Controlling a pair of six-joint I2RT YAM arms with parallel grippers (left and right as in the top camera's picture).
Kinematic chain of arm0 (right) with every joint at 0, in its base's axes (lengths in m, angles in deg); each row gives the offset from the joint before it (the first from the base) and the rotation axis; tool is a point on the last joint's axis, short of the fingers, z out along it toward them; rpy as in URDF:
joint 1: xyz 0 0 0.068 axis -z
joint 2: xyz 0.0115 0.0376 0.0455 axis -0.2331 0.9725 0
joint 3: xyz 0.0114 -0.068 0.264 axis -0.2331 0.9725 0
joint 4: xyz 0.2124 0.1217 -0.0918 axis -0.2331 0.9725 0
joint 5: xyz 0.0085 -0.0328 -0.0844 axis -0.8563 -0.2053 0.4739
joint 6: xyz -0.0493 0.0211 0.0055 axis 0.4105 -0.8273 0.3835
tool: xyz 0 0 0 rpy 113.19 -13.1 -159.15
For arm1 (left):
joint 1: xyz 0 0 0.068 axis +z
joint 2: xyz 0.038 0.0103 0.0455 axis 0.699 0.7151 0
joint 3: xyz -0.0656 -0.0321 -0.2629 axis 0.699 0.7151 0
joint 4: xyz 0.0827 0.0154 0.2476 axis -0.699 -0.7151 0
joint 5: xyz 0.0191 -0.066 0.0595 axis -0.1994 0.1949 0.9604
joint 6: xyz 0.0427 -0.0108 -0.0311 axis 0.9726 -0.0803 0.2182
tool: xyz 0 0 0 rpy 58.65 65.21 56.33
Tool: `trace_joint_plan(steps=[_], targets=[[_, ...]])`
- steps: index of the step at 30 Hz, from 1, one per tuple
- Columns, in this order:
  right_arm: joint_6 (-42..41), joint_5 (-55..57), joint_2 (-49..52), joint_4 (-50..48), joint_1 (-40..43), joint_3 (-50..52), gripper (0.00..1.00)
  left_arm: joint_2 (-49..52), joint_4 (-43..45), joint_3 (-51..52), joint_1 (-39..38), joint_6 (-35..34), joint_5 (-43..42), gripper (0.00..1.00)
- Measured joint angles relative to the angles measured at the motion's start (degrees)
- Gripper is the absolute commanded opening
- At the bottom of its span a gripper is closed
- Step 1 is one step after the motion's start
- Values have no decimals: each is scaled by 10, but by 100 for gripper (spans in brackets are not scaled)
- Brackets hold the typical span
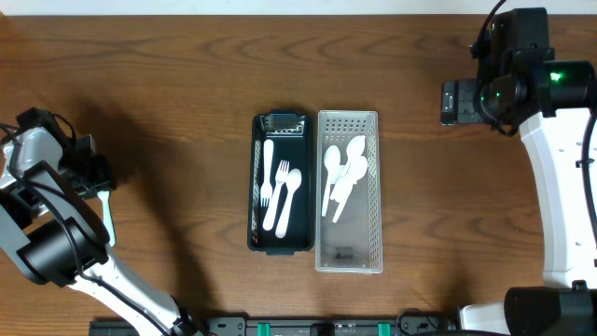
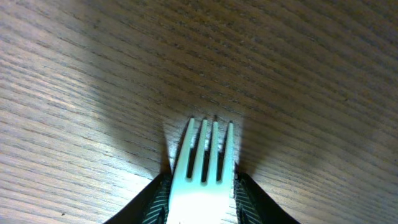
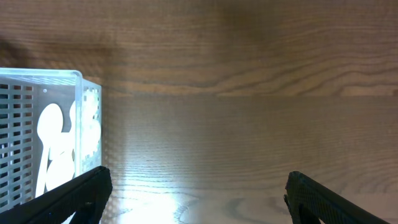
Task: Pack container
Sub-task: 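Lift the fork, carry it right, and release it into the green basket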
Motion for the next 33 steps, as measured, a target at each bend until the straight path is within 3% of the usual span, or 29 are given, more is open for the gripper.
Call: trace_joint_plan(steps=[6,12,21,27,33], targets=[[0,0,0,0,0,0,93,0,0,0,0,-1,0,24],[0,0,0,0,0,0,93,0,0,0,0,-2,0,6],[2,0,0,0,0,0,93,0,-49,-8,-11,-34,0,6],[2,0,0,0,0,0,93,-83,-87,-14,-94,-59,4,6],[2,0,0,-2,0,0,93,-240,-100,-34,-256,-115,4,6]])
